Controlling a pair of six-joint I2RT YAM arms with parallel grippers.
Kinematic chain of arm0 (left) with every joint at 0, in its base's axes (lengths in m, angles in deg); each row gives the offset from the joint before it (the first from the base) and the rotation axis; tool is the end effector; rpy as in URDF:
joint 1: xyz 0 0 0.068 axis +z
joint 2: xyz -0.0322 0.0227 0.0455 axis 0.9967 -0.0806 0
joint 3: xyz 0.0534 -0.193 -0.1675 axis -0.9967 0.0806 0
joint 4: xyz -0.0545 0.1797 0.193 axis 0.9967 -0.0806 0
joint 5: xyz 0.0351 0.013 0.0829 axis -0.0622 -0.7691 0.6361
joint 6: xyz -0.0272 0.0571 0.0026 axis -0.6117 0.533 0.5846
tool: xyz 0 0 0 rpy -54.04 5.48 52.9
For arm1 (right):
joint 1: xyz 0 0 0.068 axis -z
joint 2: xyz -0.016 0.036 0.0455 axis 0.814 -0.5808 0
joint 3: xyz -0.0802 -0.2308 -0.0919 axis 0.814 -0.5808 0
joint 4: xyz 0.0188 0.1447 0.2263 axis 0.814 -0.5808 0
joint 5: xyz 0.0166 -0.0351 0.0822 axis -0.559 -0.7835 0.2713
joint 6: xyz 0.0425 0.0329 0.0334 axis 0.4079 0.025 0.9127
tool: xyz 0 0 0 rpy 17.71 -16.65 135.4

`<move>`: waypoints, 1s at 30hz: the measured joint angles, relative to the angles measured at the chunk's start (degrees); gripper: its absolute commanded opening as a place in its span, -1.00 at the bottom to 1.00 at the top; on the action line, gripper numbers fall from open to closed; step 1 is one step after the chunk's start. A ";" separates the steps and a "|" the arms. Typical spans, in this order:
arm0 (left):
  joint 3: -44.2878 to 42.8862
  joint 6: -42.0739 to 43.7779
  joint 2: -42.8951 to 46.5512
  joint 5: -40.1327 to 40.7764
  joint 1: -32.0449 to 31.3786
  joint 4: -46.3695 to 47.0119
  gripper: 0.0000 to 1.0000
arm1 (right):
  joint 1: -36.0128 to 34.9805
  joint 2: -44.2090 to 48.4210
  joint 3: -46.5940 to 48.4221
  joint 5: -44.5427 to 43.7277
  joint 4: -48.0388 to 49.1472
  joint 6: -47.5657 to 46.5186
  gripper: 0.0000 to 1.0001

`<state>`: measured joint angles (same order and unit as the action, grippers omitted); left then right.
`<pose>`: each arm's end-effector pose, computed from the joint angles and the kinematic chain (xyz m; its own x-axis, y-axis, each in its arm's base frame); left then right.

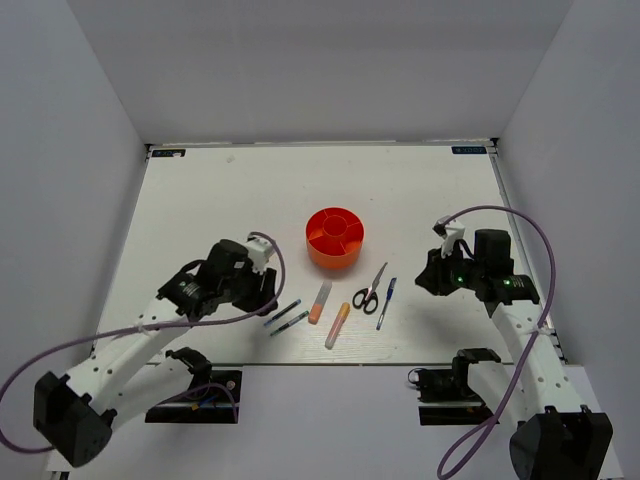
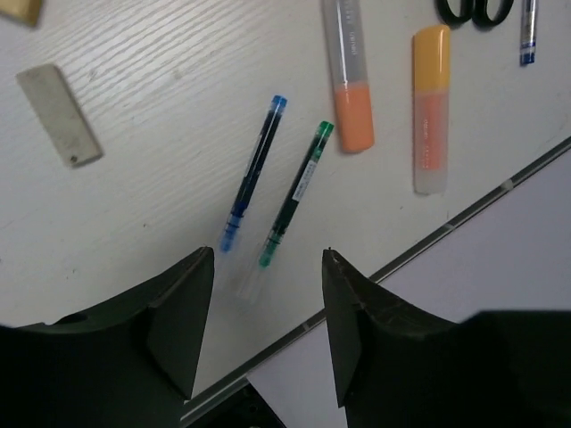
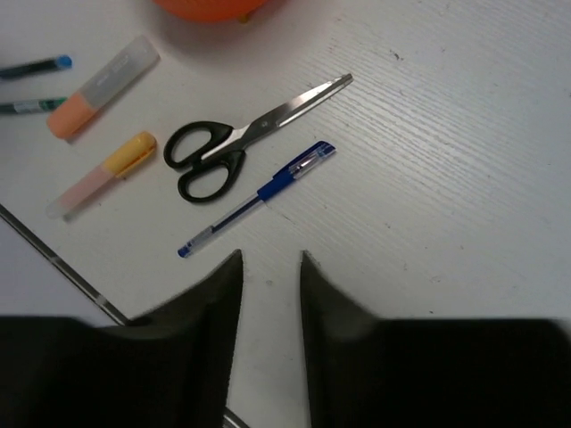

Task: Sort the stationery into containers
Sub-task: Move the pen to the center of the board.

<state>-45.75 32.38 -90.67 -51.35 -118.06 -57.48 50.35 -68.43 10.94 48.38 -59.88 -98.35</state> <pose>0.1550 -0.1100 0.2210 -0.7821 0.2492 -0.5711 0.4683 0.8398 -0.2748 0.1910 0.0381 0.2315 -0.5759 -0.2261 -0.7857 -0.5601 0.8091 0.1777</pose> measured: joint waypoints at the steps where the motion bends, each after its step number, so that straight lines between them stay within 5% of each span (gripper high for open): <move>1: -1.18 0.02 -1.97 1.44 -2.95 0.39 0.24 | 0.00 -0.07 0.02 0.35 -0.50 0.22 0.28; 3: -2.40 0.00 -5.05 4.28 -7.74 1.66 0.22 | 0.00 -0.17 0.09 0.66 -0.81 0.20 0.51; 11: -5.97 0.70 -24.00 16.02 -18.97 10.12 0.04 | -0.02 -1.25 0.55 0.02 -1.11 0.33 0.53; 17: -8.52 1.05 -33.27 19.76 -19.78 17.73 0.24 | 0.00 -2.14 1.07 -0.48 -1.64 0.70 0.53; 30: -14.14 -0.55 -47.10 18.36 -19.78 28.35 0.24 | 0.00 -2.45 1.60 -0.90 -1.99 1.31 0.56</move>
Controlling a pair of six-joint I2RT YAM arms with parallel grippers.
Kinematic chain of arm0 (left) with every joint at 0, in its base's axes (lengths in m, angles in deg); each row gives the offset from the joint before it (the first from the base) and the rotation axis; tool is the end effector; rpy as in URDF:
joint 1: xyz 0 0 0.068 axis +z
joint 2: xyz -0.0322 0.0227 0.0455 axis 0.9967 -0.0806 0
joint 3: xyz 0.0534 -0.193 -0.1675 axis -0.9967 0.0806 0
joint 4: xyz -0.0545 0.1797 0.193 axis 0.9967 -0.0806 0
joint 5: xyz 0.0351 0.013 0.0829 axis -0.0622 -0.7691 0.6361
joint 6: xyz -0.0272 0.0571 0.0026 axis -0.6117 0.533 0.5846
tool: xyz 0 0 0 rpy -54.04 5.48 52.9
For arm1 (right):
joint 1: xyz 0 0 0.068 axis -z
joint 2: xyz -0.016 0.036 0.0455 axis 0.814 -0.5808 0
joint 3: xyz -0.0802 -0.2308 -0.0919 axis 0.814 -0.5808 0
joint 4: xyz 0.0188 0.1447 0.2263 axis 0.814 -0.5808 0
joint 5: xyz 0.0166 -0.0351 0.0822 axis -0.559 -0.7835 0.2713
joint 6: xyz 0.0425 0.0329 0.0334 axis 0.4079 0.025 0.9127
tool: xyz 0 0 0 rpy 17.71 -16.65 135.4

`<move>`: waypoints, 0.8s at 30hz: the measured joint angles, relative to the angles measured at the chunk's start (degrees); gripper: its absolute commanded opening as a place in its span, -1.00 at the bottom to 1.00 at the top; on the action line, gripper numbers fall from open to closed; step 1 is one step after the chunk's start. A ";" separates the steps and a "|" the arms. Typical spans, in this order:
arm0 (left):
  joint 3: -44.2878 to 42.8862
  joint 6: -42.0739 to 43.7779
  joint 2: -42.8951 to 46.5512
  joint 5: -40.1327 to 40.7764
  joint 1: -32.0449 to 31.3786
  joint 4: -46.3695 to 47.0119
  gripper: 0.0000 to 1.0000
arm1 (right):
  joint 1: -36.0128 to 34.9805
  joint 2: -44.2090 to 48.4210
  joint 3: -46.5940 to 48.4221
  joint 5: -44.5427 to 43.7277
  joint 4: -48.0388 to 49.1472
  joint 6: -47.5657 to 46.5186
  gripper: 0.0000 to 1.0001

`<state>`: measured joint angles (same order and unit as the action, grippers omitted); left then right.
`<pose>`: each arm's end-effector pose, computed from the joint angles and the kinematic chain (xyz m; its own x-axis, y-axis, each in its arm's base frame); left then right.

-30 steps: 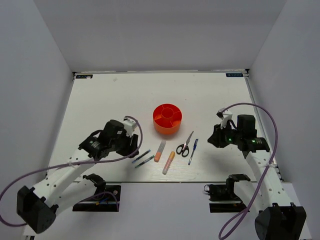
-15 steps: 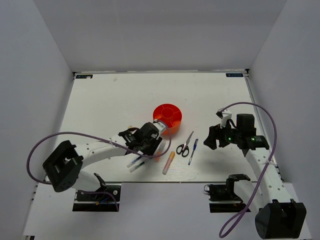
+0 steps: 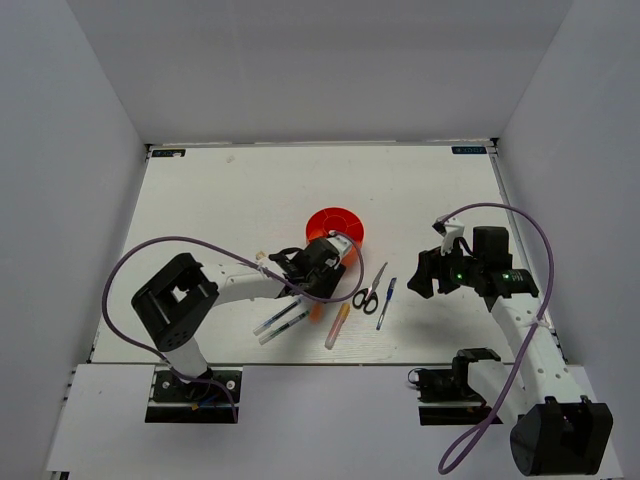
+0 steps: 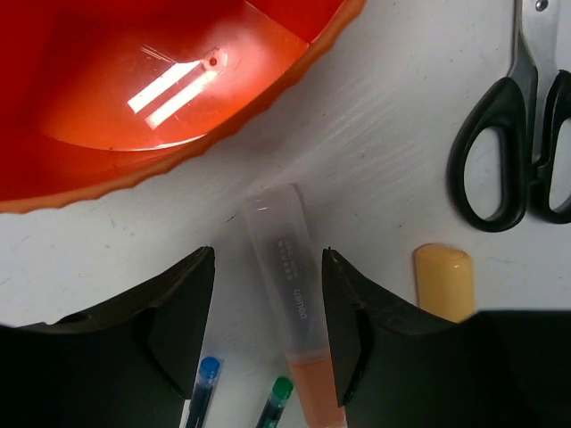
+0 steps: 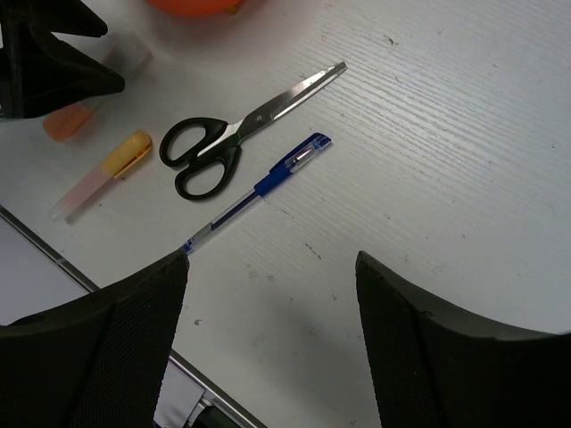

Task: Sort the stationery into containers
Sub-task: Move the pen to the center of the board.

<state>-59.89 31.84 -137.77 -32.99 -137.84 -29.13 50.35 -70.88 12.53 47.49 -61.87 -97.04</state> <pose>0.2120 -0.2652 0.1317 -0.6620 0.4949 -0.5630 0.6067 0.7948 -0.0147 0.1954 0.0377 0.2303 -0.6282 -0.2119 -0.7486 -0.5279 0.8229 0.2100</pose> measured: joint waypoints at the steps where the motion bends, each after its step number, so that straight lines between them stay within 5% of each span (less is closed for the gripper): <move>1: 0.00 -0.17 -0.37 -0.15 0.00 0.35 0.24 | 0.00 -0.20 0.00 -0.11 0.00 0.00 0.56; 15: 3.15 -1.88 -0.42 1.20 -1.46 6.36 0.11 | 0.02 -0.44 0.11 -0.50 -0.20 0.28 0.56; 19: 4.17 -2.01 -0.15 3.74 -2.56 7.65 -0.12 | 0.02 -0.44 0.22 -0.50 -0.48 0.44 0.56; 24: 4.48 -2.51 -0.15 6.54 -4.61 7.82 -0.66 | 0.02 -0.44 0.42 -0.52 -0.59 0.55 0.56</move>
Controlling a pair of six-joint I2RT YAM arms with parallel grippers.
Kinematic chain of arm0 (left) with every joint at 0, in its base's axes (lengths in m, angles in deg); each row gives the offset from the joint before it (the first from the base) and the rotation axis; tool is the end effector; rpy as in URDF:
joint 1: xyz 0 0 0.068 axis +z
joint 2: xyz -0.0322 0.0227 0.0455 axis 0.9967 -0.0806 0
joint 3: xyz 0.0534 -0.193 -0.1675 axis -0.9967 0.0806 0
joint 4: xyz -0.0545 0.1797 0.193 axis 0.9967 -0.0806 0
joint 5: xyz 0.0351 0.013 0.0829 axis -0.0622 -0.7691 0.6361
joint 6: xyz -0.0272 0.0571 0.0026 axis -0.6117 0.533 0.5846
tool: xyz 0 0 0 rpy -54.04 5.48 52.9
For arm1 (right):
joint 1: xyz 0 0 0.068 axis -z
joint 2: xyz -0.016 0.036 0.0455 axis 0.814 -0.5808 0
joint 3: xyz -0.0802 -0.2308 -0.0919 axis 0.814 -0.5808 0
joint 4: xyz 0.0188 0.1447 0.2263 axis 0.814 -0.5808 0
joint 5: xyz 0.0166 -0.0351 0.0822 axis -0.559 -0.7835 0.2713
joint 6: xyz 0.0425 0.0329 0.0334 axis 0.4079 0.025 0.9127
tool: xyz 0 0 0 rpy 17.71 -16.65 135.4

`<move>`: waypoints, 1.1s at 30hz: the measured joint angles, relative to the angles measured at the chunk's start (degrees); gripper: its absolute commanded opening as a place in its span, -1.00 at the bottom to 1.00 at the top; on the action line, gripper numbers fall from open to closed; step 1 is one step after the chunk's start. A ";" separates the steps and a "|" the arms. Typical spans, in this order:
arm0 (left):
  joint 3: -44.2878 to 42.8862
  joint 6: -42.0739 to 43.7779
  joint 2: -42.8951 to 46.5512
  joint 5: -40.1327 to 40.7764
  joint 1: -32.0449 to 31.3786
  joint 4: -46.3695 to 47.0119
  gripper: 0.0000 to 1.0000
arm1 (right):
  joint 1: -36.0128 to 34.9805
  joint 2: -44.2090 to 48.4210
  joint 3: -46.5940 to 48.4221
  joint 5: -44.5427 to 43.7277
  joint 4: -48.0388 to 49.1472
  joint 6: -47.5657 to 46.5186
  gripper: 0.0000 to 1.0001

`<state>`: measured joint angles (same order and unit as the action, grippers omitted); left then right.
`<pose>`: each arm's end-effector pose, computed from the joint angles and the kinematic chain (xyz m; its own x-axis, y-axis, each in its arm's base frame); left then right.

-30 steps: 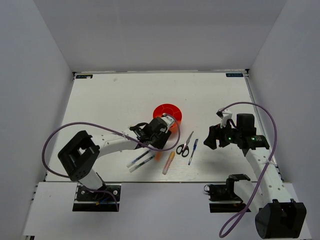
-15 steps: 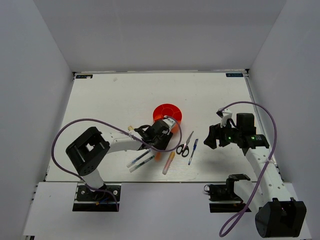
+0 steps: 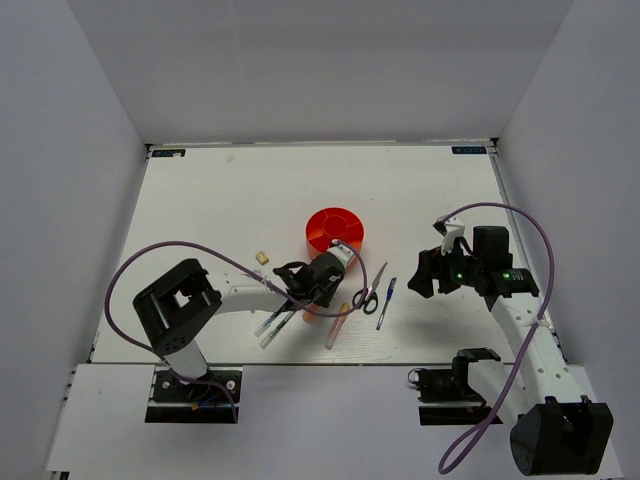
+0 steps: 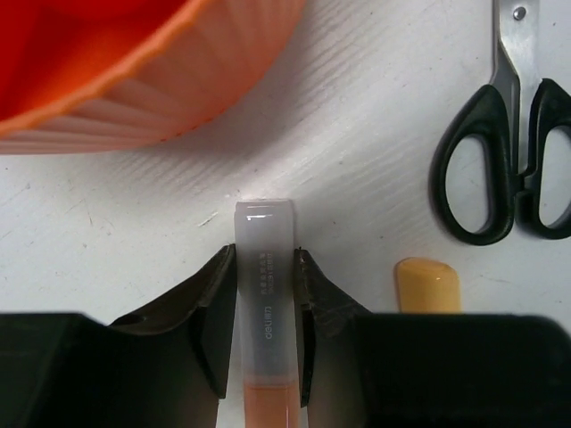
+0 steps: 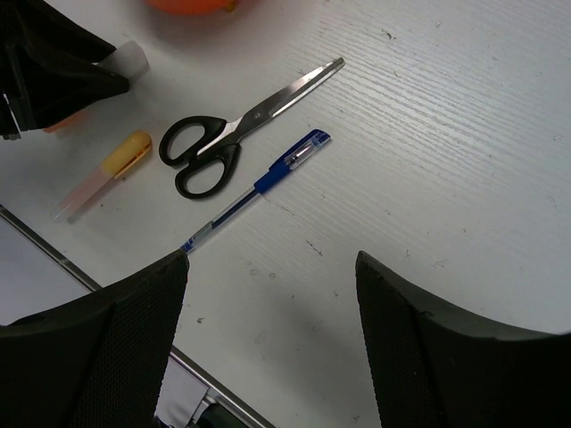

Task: Sort the stationery into containers
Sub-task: Move the pen to the center of the board, then pick up the pen from the center of the board, then place the pen in the storage box.

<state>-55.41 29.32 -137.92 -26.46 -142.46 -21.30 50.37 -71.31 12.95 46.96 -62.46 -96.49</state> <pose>0.1915 -0.2737 0.1187 -0.6164 0.4742 -0.6287 0.5897 0.8070 0.0305 0.1962 0.0373 0.2305 -0.6420 -0.2052 -0.7387 -0.5141 0.8300 0.2162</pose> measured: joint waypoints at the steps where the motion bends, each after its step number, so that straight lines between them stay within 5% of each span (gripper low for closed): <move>1: 0.04 -0.04 0.00 0.68 -0.55 0.00 -0.72 | 0.00 0.04 0.00 0.00 -0.04 0.09 0.56; 6: 0.28 -0.37 0.35 3.02 -2.25 -0.39 -0.97 | 0.02 0.04 0.00 0.00 -0.44 0.55 0.56; 19: -6.34 2.71 14.27 2.64 -3.67 -11.04 -0.99 | 0.04 0.48 0.00 0.00 -0.68 0.79 0.56; 33: -21.09 3.72 11.45 -7.69 9.49 0.52 -0.99 | 0.04 0.46 0.00 0.22 -0.70 0.74 0.56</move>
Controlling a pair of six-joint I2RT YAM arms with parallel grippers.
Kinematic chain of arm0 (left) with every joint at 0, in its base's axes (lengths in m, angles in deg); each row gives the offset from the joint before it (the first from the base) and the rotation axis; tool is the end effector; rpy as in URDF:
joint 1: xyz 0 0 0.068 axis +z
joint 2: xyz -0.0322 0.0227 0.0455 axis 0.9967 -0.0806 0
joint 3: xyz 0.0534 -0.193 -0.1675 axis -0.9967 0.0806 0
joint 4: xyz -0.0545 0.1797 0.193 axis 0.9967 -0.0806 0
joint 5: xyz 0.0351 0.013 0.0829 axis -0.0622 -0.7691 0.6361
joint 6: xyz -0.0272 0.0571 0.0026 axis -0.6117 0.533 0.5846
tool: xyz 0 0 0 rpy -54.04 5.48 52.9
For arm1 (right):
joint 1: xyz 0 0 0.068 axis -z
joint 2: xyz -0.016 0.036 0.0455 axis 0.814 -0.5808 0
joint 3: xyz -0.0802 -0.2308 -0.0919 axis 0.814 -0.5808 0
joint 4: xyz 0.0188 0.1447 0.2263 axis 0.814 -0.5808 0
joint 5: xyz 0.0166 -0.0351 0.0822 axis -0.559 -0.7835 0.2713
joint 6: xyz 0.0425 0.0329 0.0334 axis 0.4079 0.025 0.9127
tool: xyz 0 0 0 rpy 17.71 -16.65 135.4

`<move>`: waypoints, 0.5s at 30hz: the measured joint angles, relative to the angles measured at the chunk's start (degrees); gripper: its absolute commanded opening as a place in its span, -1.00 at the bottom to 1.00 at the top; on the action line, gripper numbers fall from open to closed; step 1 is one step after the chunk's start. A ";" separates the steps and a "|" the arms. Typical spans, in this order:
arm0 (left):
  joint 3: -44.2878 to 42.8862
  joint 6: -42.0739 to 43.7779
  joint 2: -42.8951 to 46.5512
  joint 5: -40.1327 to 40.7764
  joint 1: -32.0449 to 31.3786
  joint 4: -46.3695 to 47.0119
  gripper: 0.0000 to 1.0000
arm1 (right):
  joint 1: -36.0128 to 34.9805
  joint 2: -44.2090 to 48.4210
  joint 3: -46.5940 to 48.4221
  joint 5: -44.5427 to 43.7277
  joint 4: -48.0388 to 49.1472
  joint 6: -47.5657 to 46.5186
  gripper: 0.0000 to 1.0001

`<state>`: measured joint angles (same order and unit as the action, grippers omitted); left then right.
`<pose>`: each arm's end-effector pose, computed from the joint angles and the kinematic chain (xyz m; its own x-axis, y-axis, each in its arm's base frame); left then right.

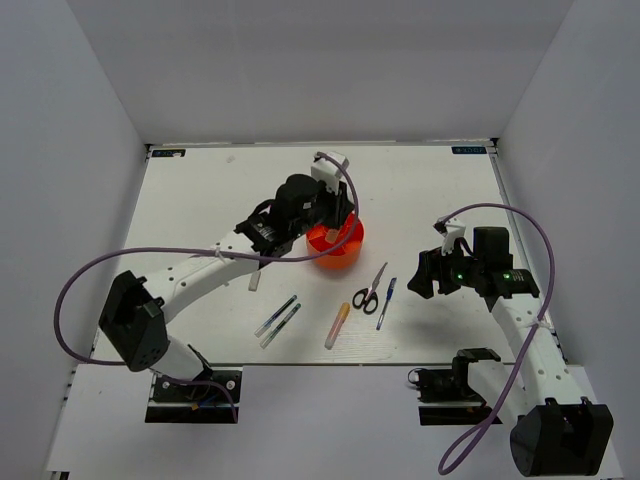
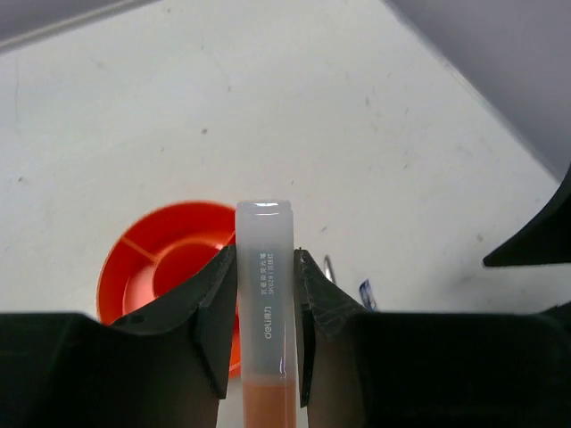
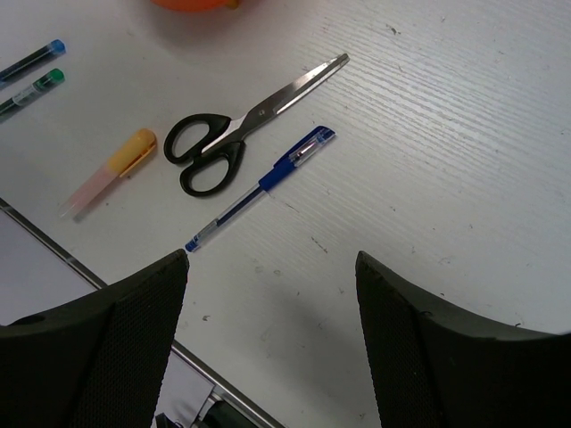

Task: Sort the stationery into containers
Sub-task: Place the pen in the storage box.

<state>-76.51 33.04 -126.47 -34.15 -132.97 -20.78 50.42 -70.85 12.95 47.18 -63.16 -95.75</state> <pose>0.2550 -0.2709 0.3124 -0.3638 0.0964 -0.9265 0.5989 0.7860 -0.1534 0.1941 0.0372 0.2310 -0.6515 -0.1937 -0.7335 -0.5062 0.8312 0.2300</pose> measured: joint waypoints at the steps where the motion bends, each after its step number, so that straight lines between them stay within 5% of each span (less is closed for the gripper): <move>1: -0.39 -0.46 -0.76 -1.18 0.81 1.55 -0.99 | 0.00 -0.07 0.00 0.02 0.00 0.00 0.56; 15: 3.39 -10.86 -12.07 -17.46 11.41 30.49 -0.99 | 0.00 -2.40 0.00 1.18 -0.07 -0.90 0.56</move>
<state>-73.12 22.18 -138.54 -51.62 -121.56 9.71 50.42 -73.26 12.95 48.36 -63.23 -96.65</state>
